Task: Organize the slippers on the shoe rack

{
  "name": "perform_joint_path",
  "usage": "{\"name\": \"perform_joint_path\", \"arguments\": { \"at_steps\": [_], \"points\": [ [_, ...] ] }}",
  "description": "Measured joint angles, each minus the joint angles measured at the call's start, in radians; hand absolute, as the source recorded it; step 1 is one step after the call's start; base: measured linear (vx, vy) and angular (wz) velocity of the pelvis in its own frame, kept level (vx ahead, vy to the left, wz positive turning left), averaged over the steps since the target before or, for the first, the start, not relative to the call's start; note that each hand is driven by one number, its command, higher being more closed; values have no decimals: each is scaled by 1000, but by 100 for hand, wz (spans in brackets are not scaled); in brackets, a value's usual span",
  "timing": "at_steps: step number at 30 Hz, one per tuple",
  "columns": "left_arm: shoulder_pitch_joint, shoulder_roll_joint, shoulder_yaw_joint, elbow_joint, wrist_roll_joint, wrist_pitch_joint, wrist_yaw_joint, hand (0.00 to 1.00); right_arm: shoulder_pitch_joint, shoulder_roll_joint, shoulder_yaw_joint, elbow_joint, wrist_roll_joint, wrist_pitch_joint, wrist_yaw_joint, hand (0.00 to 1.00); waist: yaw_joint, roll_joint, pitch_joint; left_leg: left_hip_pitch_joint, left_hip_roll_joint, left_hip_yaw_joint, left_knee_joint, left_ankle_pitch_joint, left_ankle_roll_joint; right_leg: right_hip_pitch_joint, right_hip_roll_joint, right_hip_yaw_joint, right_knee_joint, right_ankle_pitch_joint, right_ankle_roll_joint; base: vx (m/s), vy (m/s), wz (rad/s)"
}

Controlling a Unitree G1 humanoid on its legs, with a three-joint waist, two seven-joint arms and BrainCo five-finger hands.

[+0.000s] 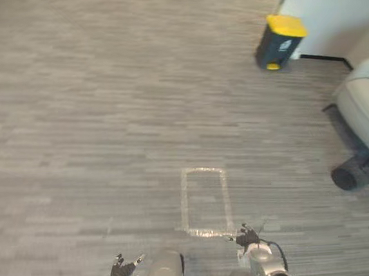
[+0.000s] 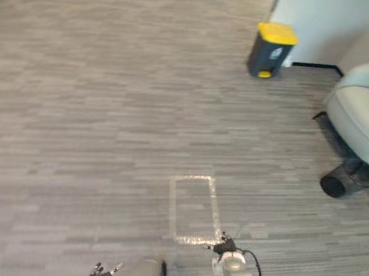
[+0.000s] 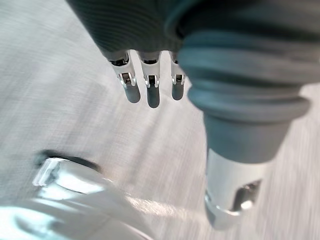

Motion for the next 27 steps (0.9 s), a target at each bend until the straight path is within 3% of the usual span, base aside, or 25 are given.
{"name": "perform_joint_path", "arguments": {
  "at_steps": [2, 3, 5, 6, 7, 8, 9, 10, 11, 12, 13, 14, 17, 19, 20, 21, 22, 24, 25, 27],
  "points": [
    [-13, 0, 0, 19, -2, -3, -2, 0, -4, -3, 0, 13, -3, -1, 1, 0, -7, 6, -1, 110, 50, 67, -72, -4, -9, -42, 24, -183, -207, -10, -19, 435, 67, -81],
    [-12, 1, 0, 21, -2, -3, -2, 0, -4, -4, 0, 16, -4, -2, 1, 0, -9, 6, -1, 125, 54, 71, -80, -5, -13, -43, 31, -205, -249, -7, -22, 414, 54, -79],
    [-14, 13, -2, 48, -5, -4, -6, 0, -22, -10, 6, 43, -4, -2, 8, 0, -20, -2, -1, 202, 62, 110, -126, -24, -46, -52, 98, -248, -583, 102, -36, 324, 15, -48],
    [-14, 16, -2, 52, -4, -5, -6, 0, -22, -10, 9, 45, -5, -2, 10, 0, -20, -4, 0, 210, 58, 114, -132, -25, -49, -52, 104, -248, -621, 125, -38, 384, -29, -29],
    [-4, 30, -2, 59, -4, -3, -8, 0, -19, -10, 16, 59, -5, -2, 14, 0, -20, -26, -3, 239, 33, 114, -144, -37, -70, -48, 107, -237, -710, 208, -63, 498, -114, 2],
    [13, 38, 0, 57, 11, -3, -9, 0, -10, -10, 6, 57, -4, -3, 16, 0, -28, -42, -12, 266, 21, 97, -127, -56, -104, -34, 109, -227, -722, 278, -161, 498, -114, 11],
    [15, 38, 1, 57, 15, -3, -9, 0, -7, -10, 1, 56, -4, -2, 16, 0, -31, -43, -13, 266, 27, 90, -114, -58, -107, -30, 112, -227, -716, 286, -184, 437, -139, 32],
    [27, 36, 3, 51, 35, -2, -10, 0, -3, -10, 5, 55, -4, -4, 17, 0, -42, -25, -28, 206, 68, 51, 59, -45, -132, -17, 145, -243, -707, 239, -180, 387, -165, -3],
    [52, 15, 11, 43, 36, -1, -10, 0, 2, -11, 4, 46, -3, -4, 16, 0, -41, 2, -37, 115, 127, 23, 289, 13, -130, 20, 195, -223, -733, 231, -198, 387, -165, -18],
    [58, 9, 11, 43, 36, 0, -10, 0, 4, -12, 4, 40, -3, -4, 16, 0, -41, 8, -42, 97, 140, 19, 336, 34, -117, 31, 211, -218, -743, 230, -200, 471, -101, -94],
    [81, -11, 13, 43, 35, 3, -10, 0, 5, -2, 6, 37, -2, -4, 14, 0, -36, 49, -46, 12, 198, -8, 525, 89, -86, 67, 277, -161, -788, 224, -222, 377, 28, -138],
    [75, -12, 9, 44, 35, 4, -10, 0, 0, -3, 6, 46, -1, -2, 14, 0, -28, 56, -43, -45, 205, -22, 577, 39, -91, 84, 305, -111, -802, 218, -234, 443, 37, -146],
    [64, -10, 4, 36, 35, 2, -10, 0, -9, -6, 2, 62, 2, 0, 10, 0, -23, 42, -34, -77, 178, -28, 461, -25, -97, 137, 313, -17, -832, 222, -228, 319, 42, -119],
    [59, -6, -3, 34, 34, -1, -9, 0, -15, -9, -7, 78, 7, -1, 8, 0, -25, 35, -37, -85, 76, -184, 152, -40, -106, 185, 308, 99, -868, 223, -207, 271, 143, -122],
    [57, -7, -4, 35, 34, -1, -8, 0, -16, -9, -9, 78, 8, -1, 8, 0, -24, 36, -36, -85, 60, -221, 104, -38, -108, 187, 308, 116, -869, 220, -203, 243, 254, -127],
    [47, -10, -8, 37, 32, -2, -6, 0, -22, -7, -27, 76, 8, -1, 7, 0, -21, 44, -26, -95, -8, -376, -15, 19, -131, 191, 304, 197, -862, 203, -193, 190, 221, -122],
    [46, -13, -5, 36, 32, -3, -3, 0, -17, -5, -27, 73, 8, -1, 6, 0, -15, 47, -28, -92, -40, -428, -36, 43, -131, 189, 296, 234, -852, 194, -180, 189, 219, -115],
    [45, -19, -6, 37, 32, -3, -2, 0, -10, -5, -28, 61, 8, 0, 6, 0, -16, 59, -28, -73, -80, -476, -44, 70, -132, 179, 294, 282, -824, 176, -158, 175, 231, -89],
    [36, -22, -7, 38, 32, -4, -3, 0, 0, -9, -32, 36, 7, -1, 9, 0, -15, 66, -22, -47, -79, -419, -33, 76, -89, 158, 287, 300, -757, 154, -132, 197, 289, -111],
    [36, -28, -7, 38, 31, -5, -3, 0, 8, -9, -38, 33, 7, 0, 7, 0, -13, 70, -21, -23, -73, -364, -28, 62, -72, 158, 282, 325, -733, 140, -114, 158, 237, -100]
  ]
}}
